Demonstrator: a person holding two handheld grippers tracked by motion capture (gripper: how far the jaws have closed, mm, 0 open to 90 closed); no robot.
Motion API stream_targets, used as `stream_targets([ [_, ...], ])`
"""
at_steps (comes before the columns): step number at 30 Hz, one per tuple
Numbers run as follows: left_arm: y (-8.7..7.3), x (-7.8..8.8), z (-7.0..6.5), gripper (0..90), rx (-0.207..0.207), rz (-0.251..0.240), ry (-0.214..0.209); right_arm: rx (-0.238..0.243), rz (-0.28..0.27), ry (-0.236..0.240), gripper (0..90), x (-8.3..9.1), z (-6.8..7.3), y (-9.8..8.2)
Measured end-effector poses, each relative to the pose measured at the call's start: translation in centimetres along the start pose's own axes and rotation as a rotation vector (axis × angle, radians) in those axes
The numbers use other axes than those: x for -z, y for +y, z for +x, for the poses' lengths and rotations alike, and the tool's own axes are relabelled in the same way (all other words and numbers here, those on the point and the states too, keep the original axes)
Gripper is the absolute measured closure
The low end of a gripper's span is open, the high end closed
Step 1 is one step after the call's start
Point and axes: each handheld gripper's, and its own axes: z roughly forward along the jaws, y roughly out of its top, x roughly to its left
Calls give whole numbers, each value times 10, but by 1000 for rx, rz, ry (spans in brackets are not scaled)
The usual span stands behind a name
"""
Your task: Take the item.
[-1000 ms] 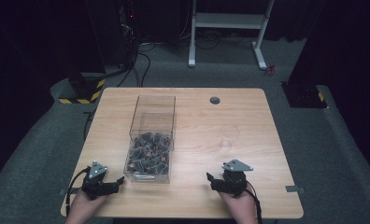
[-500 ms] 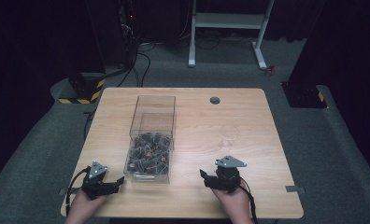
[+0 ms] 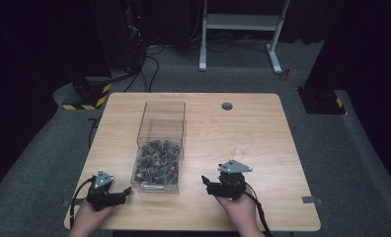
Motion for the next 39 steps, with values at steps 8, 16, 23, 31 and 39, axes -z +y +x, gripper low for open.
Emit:
stream_targets([
  [8,0,0,0,137,1,-3,4,16,-27,13,270,1,8,15],
  [16,0,0,-1,137,6,-3,5,40,-60,36,318,-1,16,28],
  [23,0,0,0,123,-2,1,-1,60,-59,68,323,-6,27,35],
  [31,0,0,0,122,-5,0,-4,65,-63,85,324,-10,37,38],
  [39,0,0,0,121,-8,0,-7,107,-63,129,329,-21,52,45],
])
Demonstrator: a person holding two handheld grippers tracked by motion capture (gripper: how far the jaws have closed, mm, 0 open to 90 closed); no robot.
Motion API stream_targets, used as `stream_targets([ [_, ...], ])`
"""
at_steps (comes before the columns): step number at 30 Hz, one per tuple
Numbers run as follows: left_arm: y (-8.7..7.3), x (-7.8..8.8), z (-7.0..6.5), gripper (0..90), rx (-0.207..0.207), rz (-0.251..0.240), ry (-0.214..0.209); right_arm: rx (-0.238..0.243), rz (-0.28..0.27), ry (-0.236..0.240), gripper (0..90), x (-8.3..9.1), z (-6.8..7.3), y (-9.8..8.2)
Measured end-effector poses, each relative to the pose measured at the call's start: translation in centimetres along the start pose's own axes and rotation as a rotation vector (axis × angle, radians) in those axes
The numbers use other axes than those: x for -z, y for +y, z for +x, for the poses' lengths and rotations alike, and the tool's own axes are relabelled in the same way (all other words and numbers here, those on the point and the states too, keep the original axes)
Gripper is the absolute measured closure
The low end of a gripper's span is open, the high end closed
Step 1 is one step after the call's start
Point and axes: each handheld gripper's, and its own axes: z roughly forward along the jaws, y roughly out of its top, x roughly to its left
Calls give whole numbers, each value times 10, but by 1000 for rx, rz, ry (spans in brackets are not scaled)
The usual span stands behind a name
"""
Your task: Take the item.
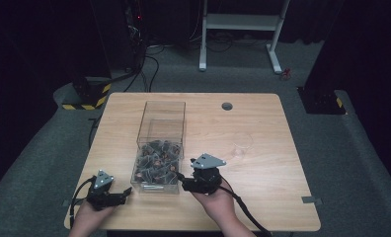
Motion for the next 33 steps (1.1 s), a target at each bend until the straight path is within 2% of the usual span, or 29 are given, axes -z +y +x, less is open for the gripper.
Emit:
stream_targets([
  [10,0,0,0,121,-1,0,-2,17,2,30,344,-9,10,5],
  [20,0,0,0,122,-4,1,-4,11,0,60,376,-17,16,10],
  [33,0,0,0,122,-5,0,-6,65,14,89,452,-33,31,16],
])
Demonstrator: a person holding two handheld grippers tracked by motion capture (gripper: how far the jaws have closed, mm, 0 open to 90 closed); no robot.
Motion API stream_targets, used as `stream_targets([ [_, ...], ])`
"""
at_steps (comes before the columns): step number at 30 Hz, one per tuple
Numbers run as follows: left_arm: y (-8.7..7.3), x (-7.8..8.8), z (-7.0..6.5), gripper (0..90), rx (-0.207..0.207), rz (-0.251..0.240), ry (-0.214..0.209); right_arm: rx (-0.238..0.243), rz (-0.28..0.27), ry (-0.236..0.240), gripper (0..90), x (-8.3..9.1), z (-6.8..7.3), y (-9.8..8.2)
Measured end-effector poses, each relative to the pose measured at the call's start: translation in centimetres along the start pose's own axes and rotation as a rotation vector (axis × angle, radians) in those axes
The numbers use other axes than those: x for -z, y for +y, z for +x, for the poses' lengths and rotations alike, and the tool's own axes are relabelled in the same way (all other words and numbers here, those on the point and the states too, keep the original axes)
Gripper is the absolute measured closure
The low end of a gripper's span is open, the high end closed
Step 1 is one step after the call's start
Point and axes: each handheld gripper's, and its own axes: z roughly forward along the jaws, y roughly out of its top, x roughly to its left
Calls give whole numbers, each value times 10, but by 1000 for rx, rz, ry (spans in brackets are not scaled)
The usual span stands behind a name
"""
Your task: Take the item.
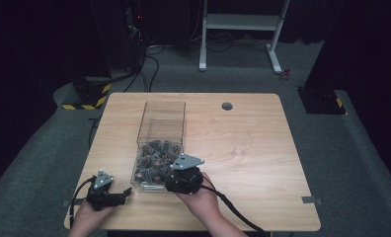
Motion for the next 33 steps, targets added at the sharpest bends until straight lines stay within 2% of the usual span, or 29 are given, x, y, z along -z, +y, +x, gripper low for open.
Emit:
stream_targets([
  [3,0,0,0,121,3,-1,-1,-14,13,5,461,-5,1,0],
  [18,0,0,0,122,2,0,-1,15,41,13,561,-17,7,-1],
  [26,0,0,0,122,-1,0,-1,32,37,4,718,-17,9,-2],
  [27,0,0,0,121,-2,0,-1,35,33,-4,773,-16,10,-1],
  [33,0,0,0,122,-4,1,-5,52,47,-5,865,-16,10,-2],
])
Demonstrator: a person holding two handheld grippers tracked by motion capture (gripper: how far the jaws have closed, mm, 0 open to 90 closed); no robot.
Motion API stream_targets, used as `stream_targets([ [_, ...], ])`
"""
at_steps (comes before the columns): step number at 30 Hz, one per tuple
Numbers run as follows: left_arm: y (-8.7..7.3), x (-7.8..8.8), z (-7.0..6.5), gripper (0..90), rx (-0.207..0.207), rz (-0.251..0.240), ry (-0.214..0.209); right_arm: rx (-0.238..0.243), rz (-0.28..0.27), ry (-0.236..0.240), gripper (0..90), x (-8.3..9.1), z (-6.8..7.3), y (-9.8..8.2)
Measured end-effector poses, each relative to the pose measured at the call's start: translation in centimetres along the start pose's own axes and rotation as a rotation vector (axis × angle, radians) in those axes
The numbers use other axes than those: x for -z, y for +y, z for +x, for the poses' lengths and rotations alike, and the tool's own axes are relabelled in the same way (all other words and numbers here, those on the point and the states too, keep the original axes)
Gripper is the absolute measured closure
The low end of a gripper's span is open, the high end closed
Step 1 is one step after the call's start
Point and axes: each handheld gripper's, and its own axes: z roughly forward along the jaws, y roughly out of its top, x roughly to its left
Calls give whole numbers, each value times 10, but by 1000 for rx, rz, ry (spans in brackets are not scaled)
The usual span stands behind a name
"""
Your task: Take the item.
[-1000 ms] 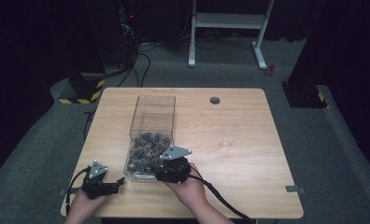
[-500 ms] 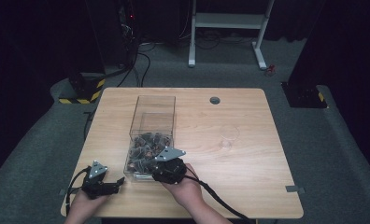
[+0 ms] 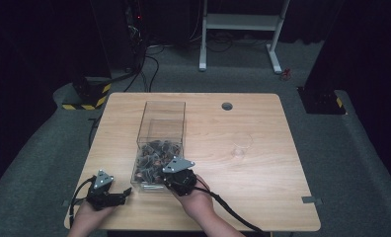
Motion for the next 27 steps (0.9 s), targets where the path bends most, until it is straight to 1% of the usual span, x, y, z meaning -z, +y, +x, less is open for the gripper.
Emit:
stream_targets([
  [3,0,0,0,122,0,0,0,-1,-4,3,900,0,0,-1],
  [6,0,0,0,122,-1,0,-1,5,-8,9,900,1,0,-1],
  [10,0,0,0,122,-2,1,-1,-21,-27,24,900,2,-1,-2],
  [14,0,0,0,122,-2,1,-1,-25,-39,24,900,5,-2,-2],
  [16,0,0,0,122,-1,0,-1,-34,-61,20,900,8,-4,-2],
  [20,0,0,0,122,-1,0,-1,-35,-74,19,900,11,-5,-1],
  [21,0,0,0,122,-1,0,-1,-40,-87,18,900,14,-6,0],
  [27,0,0,0,122,-1,0,-1,-41,-111,26,900,18,-8,1],
])
